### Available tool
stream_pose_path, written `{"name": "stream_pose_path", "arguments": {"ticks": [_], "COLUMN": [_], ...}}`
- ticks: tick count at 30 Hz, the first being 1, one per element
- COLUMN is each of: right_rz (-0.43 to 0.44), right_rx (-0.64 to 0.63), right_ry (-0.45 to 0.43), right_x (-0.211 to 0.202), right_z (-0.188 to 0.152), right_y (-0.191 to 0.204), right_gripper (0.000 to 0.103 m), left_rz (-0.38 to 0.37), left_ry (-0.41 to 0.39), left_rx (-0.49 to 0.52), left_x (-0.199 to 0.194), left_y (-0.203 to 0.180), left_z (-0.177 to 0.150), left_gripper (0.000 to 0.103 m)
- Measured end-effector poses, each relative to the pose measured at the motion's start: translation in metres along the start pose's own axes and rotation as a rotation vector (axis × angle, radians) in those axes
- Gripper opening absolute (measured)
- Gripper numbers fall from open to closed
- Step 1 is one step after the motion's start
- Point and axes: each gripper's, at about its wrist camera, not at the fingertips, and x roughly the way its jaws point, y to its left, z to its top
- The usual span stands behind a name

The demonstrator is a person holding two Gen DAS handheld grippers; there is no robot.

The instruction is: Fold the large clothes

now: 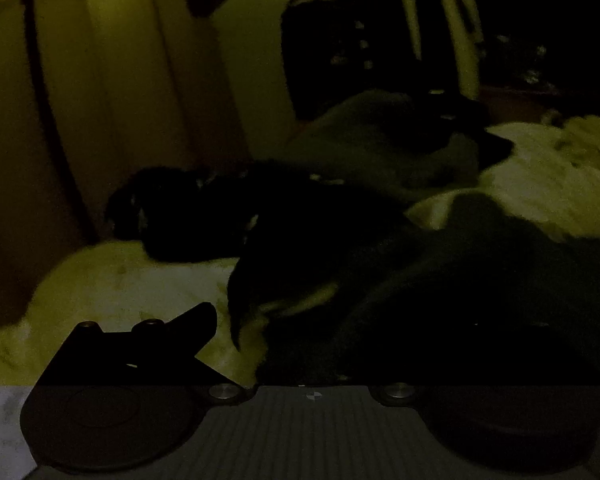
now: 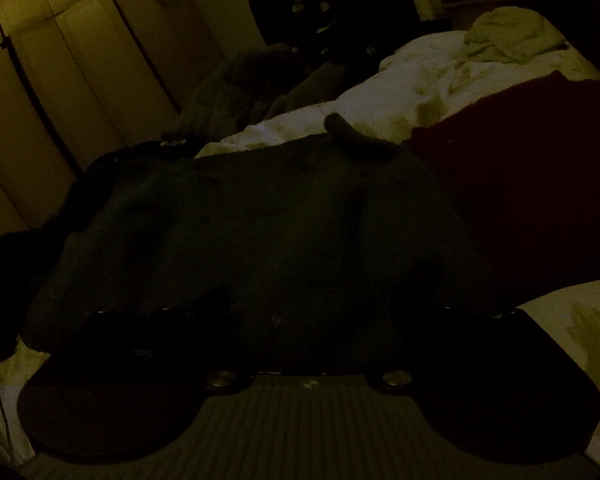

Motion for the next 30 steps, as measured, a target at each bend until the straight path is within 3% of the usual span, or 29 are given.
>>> {"name": "stream_pose_path", "arguments": {"ticks": [3, 10, 14, 15, 18, 22, 27, 30], "right_rz": [0.012, 0.034, 0.037, 0.041, 0.061, 0.091, 0.070, -0.007], "right_rx": [0.024, 0.056, 0.066, 0.074, 0.123, 0.234, 0.378, 0.397], "right_ry": [-0.009, -0.018, -0.023, -0.026, -0.034, -0.049, -0.106, -0.120], "right_x": [0.000, -0.001, -0.004, -0.005, -0.008, -0.015, -0.043, -0.056], "right_z": [0.001, 0.003, 0.003, 0.003, 0.005, 0.010, 0.018, 0.019], "right_y": [-0.004, -0.006, -0.007, -0.007, -0.012, -0.023, -0.046, -0.058], "right_gripper": [0.091, 0.093, 0.094, 0.094, 0.094, 0.094, 0.094, 0.090], "left_rz": [-0.020, -0.041, 0.017, 0.021, -0.073, -0.261, -0.465, -0.508], "left_ry": [0.028, -0.011, -0.046, -0.065, -0.096, -0.136, -0.077, -0.059], "left_rx": [-0.143, -0.451, -0.589, -0.552, -0.281, 0.005, 0.216, 0.291], "left_x": [0.010, -0.005, -0.025, -0.035, -0.064, -0.109, -0.130, -0.127], "left_y": [0.024, 0.078, 0.105, 0.103, 0.071, 0.001, -0.090, -0.130], "left_z": [0.007, 0.002, 0.008, 0.010, 0.013, -0.007, -0.039, -0.052], "left_gripper": [0.103, 0.103, 0.103, 0.103, 0.103, 0.103, 0.103, 0.103]}}
